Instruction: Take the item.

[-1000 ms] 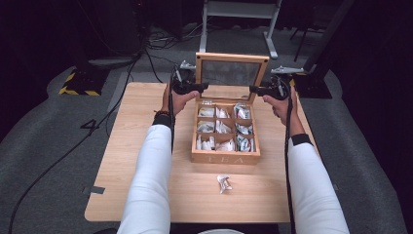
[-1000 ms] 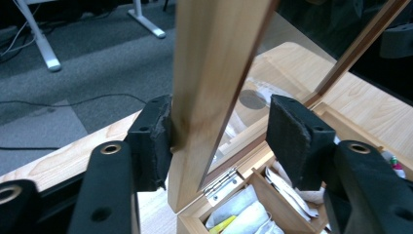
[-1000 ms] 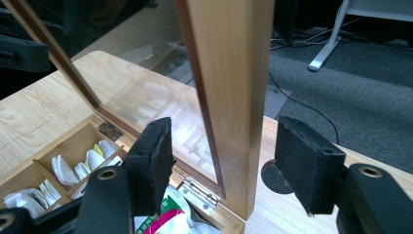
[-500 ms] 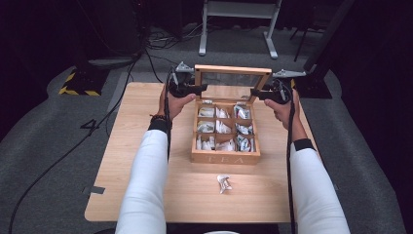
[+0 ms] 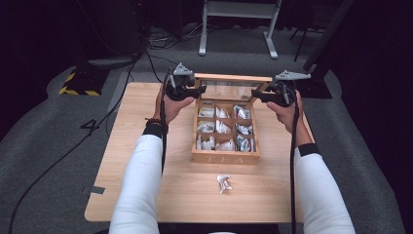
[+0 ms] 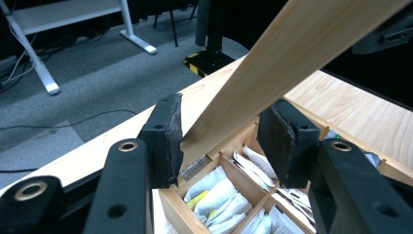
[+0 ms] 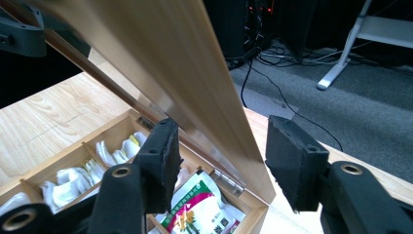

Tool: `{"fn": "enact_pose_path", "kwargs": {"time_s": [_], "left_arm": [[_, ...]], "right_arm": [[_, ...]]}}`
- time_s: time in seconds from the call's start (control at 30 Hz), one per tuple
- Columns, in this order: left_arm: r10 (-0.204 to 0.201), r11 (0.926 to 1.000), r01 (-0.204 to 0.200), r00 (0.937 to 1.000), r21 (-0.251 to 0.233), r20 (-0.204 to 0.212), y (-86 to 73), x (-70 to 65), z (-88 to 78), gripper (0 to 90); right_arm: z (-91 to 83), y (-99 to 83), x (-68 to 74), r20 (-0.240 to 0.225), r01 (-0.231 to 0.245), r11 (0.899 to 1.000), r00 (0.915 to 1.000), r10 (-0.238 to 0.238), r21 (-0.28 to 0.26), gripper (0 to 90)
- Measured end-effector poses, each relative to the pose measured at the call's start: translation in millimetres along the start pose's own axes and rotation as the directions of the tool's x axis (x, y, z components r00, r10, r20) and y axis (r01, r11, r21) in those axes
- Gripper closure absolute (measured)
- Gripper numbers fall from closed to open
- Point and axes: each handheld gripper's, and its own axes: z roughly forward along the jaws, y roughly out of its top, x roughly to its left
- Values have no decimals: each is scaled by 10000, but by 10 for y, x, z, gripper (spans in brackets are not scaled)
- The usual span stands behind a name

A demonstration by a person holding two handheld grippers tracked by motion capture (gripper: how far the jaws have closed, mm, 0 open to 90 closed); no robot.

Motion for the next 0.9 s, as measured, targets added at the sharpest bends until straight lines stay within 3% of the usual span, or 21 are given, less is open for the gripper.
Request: {"fn": "enact_pose_path", "kwargs": {"time_s": [0.2, 0.5, 0.8, 0.9], "left_arm": [[358, 9993, -357, 9992, 93, -176, -21, -86, -56, 526], [578, 9982, -576, 9982, 168, -137, -87, -171, -143, 523], [1210, 9915, -1193, 9922, 525, -290, -111, -294, -218, 523], [1254, 9901, -1233, 9917, 664, -284, -122, -328, -234, 521]], "right_arm": [[-43, -13, 61, -87, 69, 10000, 9999, -68, 49, 475], [-104, -56, 149, -79, 281, 9993, 9996, -279, 244, 441], [-197, -88, 231, -117, 586, 9976, 9982, -582, 371, 409], [-213, -105, 250, -69, 683, 9966, 9977, -681, 452, 401]]}}
